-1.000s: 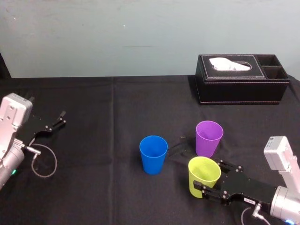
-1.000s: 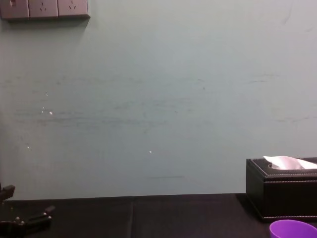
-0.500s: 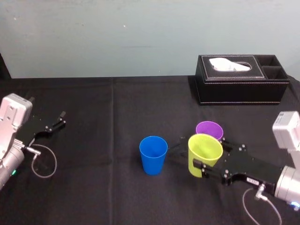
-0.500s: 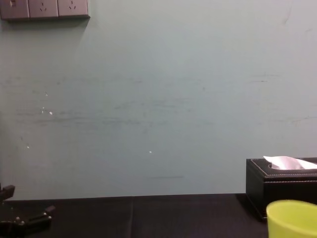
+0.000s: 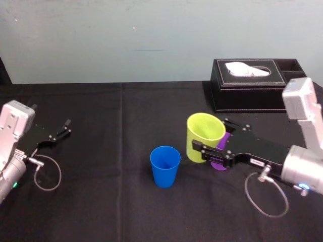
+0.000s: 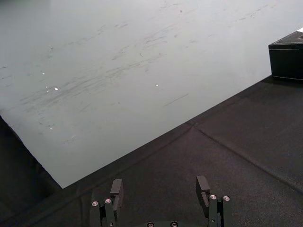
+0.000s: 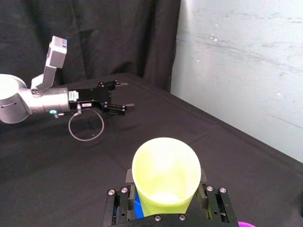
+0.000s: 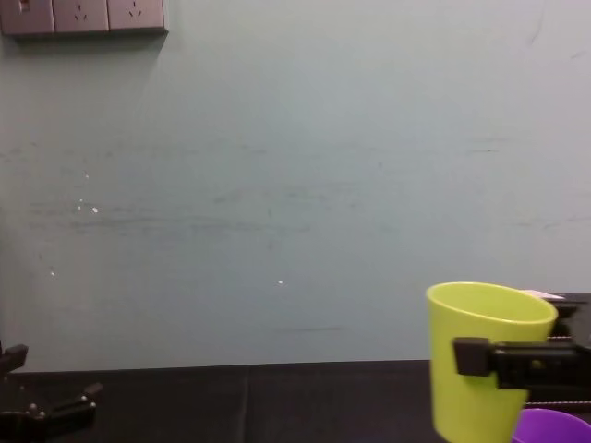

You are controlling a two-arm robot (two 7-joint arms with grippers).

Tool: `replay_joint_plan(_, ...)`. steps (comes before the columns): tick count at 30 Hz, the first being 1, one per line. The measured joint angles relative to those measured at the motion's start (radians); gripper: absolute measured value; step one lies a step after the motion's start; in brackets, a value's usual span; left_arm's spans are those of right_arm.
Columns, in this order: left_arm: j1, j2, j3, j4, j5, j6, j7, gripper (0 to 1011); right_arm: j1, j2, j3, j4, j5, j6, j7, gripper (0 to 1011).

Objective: Stack the three plastic cups sequentially using one hand.

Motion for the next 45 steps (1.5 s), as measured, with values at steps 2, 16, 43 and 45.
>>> replay_joint_plan(2,0.000,0.000,0.000,0.000,0.000,0.000,0.000,1010,0.031,-0.009,-0.024,0.012,-0.001,0.015,0.001,735)
replay_joint_plan(16,0.000,0.000,0.000,0.000,0.000,0.000,0.000,1010,0.157,-0.053,-0.152,0.068,-0.054,0.049,0.002,735)
replay_joint_plan(43,0.000,0.000,0.000,0.000,0.000,0.000,0.000,1010,0.217,-0.104,-0.215,0.136,-0.126,0.034,0.005,735)
replay_joint_plan(45,0.000,0.000,0.000,0.000,0.000,0.000,0.000,1010,0.219,-0.106,-0.217,0.139,-0.127,0.033,0.006,735)
